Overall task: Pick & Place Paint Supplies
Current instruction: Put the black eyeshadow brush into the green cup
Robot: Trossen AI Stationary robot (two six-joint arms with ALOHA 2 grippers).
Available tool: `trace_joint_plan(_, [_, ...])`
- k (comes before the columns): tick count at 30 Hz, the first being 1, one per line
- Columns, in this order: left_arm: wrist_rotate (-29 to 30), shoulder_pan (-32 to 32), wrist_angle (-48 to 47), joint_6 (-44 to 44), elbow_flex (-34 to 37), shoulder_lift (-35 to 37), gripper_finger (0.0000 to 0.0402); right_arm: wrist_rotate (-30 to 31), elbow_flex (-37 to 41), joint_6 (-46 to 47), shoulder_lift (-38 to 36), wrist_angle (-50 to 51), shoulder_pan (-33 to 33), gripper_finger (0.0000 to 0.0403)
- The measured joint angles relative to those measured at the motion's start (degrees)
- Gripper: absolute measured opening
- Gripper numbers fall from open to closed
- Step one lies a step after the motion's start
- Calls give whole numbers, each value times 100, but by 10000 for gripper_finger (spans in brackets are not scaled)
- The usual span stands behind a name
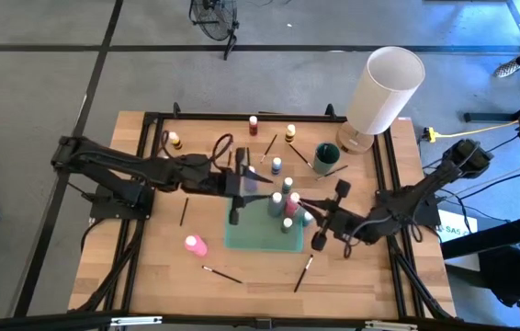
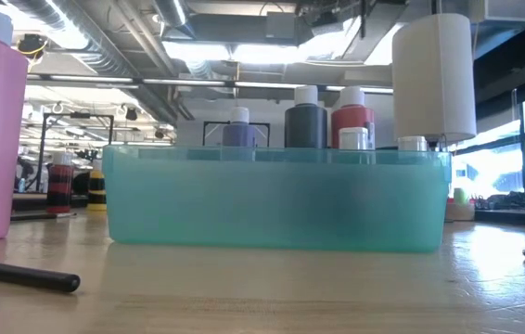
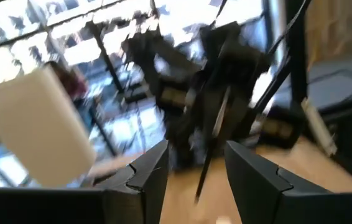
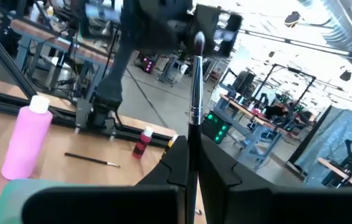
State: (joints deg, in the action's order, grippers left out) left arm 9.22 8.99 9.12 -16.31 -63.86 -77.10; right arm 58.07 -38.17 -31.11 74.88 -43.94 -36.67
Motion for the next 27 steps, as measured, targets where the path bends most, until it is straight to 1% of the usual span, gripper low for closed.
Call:
trace_joint_plan(5, [727,-15,-716,359,0,183,149,471,0,-237,-216,-120,-331,15])
trace_joint_plan(10, [1218,-19,-1406,355,0,258,149,1257,0,-283,-387,-98,-584,15])
trace_joint_plan(15, [1693,-15,-2202,80,0,323,148,1859,0,-366,-534,-101,-790,15])
trace_joint_plan(17, [2062,-20,-2396,50,0,325,148,2130,-2,-418,-589,-10,-806,15])
trace_joint_plan(19, [2445,-55,-2508,-136,4,351,148,2512,0,-409,-665,419,-772,15])
trace_joint_plan(22, [2674,-187,-2767,-453,4,386,148,3059,0,251,-866,1258,-671,15])
trace_joint_plan(25, [2667,-423,-3014,-556,4,451,148,2989,0,1496,-1134,2552,-636,15])
trace_joint_plan(27, [2517,-630,-3275,-531,4,523,148,2830,0,2639,-1342,3595,-587,15])
